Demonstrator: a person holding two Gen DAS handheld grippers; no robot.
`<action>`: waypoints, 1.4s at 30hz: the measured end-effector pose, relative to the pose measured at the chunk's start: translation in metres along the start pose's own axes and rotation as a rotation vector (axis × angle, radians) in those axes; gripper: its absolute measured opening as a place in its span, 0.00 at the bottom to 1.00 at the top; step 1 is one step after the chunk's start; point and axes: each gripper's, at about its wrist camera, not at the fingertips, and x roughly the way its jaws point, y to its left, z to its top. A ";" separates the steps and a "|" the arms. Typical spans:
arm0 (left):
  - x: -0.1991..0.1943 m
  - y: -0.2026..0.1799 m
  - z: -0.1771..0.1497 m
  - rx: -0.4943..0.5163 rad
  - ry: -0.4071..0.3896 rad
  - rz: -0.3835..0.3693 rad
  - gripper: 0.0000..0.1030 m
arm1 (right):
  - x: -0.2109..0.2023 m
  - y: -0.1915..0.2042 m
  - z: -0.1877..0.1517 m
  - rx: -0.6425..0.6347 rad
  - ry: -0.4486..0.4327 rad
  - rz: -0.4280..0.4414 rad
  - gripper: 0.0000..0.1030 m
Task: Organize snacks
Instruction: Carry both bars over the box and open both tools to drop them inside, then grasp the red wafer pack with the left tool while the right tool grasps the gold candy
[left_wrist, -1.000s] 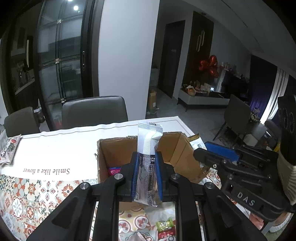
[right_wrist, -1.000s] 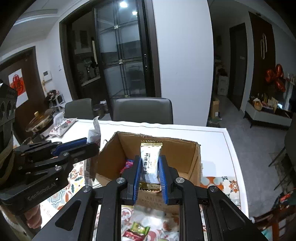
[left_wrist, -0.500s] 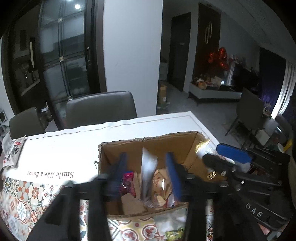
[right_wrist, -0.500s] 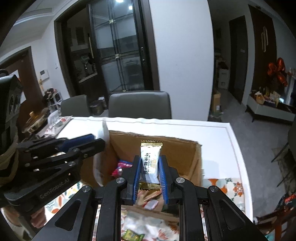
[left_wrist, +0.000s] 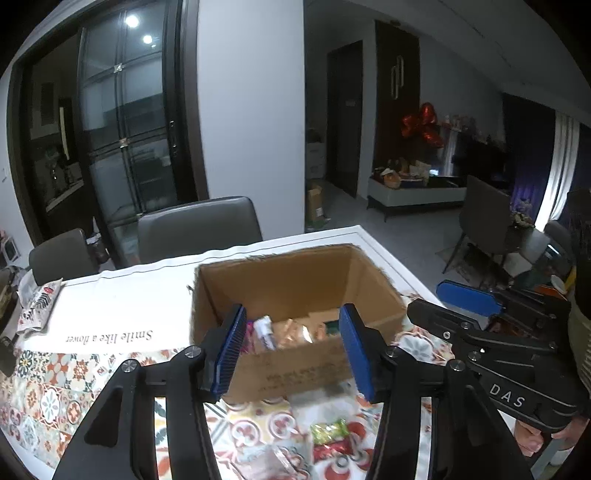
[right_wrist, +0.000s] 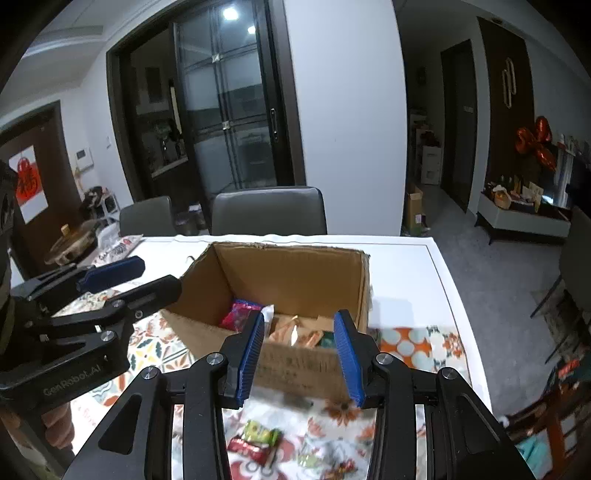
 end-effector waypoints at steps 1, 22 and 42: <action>-0.004 -0.004 -0.004 0.004 -0.006 0.000 0.51 | -0.006 -0.001 -0.004 0.007 -0.009 0.001 0.39; -0.013 -0.033 -0.094 -0.017 0.085 -0.059 0.60 | -0.034 -0.016 -0.091 0.087 0.037 -0.021 0.47; 0.059 -0.037 -0.158 -0.079 0.333 -0.094 0.61 | 0.027 -0.038 -0.165 0.208 0.281 -0.049 0.47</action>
